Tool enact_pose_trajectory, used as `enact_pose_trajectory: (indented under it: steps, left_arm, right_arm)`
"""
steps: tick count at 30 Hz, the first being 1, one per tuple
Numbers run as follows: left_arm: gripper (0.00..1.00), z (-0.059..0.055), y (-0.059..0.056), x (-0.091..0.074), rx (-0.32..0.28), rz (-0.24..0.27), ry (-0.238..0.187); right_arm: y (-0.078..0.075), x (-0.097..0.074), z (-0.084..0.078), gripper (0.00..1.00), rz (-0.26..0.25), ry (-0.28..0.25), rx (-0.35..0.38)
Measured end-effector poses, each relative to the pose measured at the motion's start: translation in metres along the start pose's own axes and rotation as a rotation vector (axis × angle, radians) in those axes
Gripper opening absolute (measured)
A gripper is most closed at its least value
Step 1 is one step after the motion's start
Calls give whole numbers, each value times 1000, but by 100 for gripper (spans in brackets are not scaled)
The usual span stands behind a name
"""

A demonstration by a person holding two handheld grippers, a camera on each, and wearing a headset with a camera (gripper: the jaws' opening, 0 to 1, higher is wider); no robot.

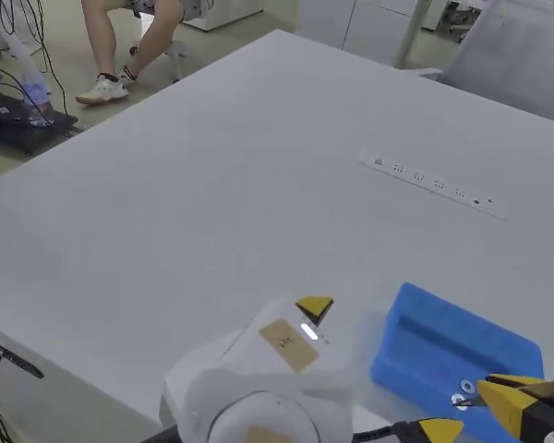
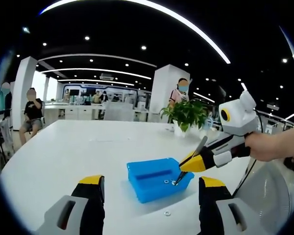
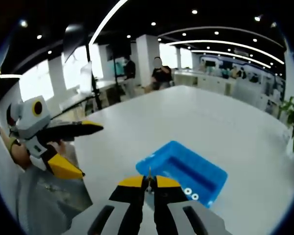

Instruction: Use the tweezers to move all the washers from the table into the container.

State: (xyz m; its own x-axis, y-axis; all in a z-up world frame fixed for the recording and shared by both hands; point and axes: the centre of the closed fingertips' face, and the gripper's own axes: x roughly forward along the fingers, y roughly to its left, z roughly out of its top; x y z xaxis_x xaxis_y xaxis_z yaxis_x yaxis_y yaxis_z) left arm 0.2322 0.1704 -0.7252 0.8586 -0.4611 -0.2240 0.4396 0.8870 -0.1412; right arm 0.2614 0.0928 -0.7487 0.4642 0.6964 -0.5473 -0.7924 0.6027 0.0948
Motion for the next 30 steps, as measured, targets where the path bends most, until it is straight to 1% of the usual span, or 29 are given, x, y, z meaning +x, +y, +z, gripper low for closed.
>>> enact_pose_trajectory:
  steps: [5, 13, 15, 20, 23, 25, 30]
  left_arm:
    - [80, 1, 0, -1, 0, 2, -4]
    - [80, 2, 3, -2, -3, 15, -11]
    - [80, 2, 3, -2, -2, 16, -12]
    - [79, 2, 3, -2, 0, 18, -7]
    - [79, 2, 3, -2, 4, 18, -6]
    - [79, 1, 2, -2, 3, 15, -2]
    - [79, -1, 2, -1, 9, 14, 5]
  right_arm:
    - [1, 0, 4, 3, 4, -2, -8]
    - [-4, 0, 8, 3, 2, -6, -10]
    - [-8, 1, 9, 3, -2, -5, -9]
    - [-21, 7, 8, 3, -22, 10, 20]
    - [-29, 13, 9, 3, -31, 9, 43]
    - [-33, 18, 8, 3, -29, 9, 55]
    - [-42, 29, 0, 3, -30, 43, 62]
